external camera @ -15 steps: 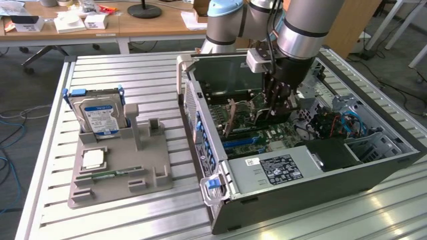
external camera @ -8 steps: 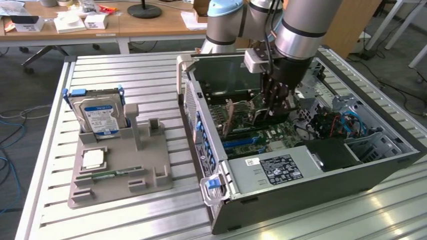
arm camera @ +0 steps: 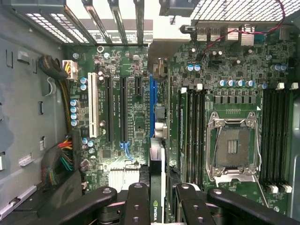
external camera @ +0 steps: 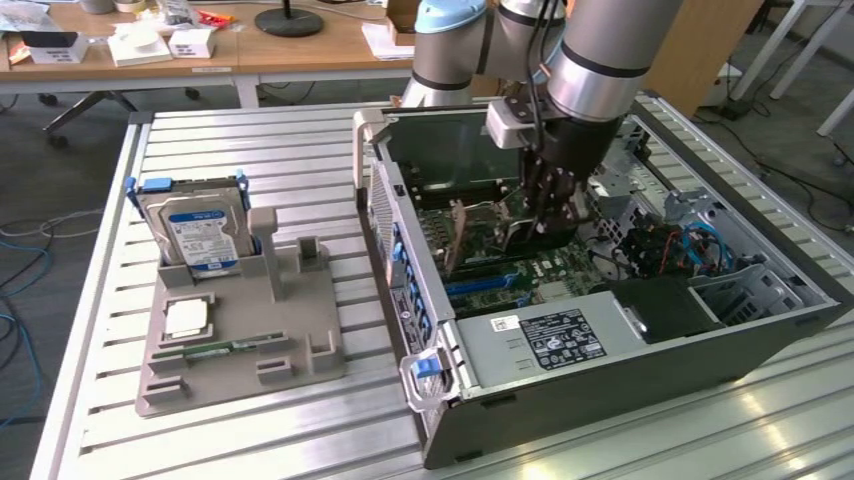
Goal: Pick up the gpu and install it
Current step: 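Insert the gpu into the slot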
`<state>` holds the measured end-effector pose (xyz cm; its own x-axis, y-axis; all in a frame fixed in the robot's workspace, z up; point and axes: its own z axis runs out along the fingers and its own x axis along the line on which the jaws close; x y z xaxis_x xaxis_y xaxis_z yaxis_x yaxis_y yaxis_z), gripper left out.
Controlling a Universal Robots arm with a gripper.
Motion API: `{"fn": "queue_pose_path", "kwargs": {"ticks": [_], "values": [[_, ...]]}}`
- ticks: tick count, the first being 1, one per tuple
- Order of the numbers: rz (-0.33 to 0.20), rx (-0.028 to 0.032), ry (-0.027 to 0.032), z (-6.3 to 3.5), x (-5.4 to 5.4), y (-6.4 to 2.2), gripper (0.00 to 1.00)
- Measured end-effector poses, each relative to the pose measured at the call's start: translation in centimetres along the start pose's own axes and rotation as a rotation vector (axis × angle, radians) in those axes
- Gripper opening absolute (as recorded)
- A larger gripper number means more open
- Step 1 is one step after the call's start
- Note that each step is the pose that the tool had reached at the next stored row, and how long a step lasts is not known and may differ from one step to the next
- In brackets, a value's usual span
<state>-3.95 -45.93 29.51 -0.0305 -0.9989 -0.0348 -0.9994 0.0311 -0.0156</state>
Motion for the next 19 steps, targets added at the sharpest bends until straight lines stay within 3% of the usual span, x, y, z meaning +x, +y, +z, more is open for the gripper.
{"fn": "queue_pose_path", "kwargs": {"ticks": [7,19], "values": [[0.000,0.0000,0.0000,0.69,0.02,0.01,0.27],[0.000,-0.0001,0.0001,0.90,0.05,0.40,0.27]]}}
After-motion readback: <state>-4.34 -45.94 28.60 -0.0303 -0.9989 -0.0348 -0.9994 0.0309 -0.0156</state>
